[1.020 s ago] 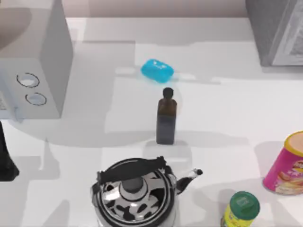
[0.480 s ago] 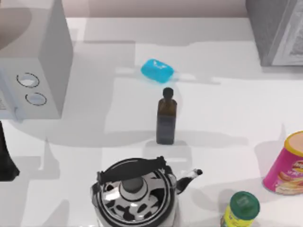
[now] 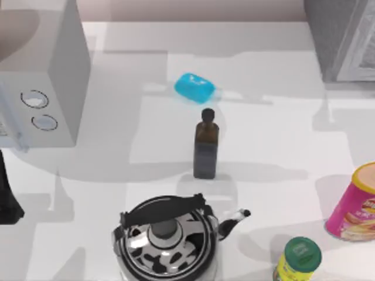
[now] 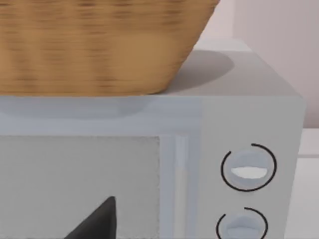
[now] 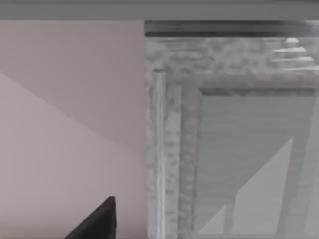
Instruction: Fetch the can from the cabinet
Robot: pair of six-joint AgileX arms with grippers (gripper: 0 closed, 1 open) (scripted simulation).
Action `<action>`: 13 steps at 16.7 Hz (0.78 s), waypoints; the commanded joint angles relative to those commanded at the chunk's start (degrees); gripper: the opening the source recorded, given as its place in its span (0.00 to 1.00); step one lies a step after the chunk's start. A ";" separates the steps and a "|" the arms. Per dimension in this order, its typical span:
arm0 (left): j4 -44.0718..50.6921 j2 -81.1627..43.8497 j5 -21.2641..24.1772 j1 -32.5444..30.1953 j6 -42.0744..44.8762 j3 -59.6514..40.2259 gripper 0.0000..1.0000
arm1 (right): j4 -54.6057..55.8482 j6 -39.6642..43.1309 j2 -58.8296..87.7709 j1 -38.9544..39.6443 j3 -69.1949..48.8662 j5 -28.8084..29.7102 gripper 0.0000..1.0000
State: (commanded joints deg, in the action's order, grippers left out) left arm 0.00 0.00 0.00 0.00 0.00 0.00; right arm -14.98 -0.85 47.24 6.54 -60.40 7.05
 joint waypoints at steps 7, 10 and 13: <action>0.00 0.00 0.00 0.00 0.00 0.00 1.00 | -7.16 -0.10 23.33 3.24 -32.20 3.41 1.00; 0.00 0.00 0.00 0.00 0.00 0.00 1.00 | -8.67 -0.06 27.98 3.92 -38.33 4.10 1.00; 0.00 0.00 0.00 0.00 0.00 0.00 1.00 | -8.94 -0.05 28.81 4.04 -39.39 4.22 1.00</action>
State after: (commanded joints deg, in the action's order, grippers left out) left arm 0.00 0.00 0.00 0.00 0.00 0.00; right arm -23.92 -0.90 76.04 10.58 -99.80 11.27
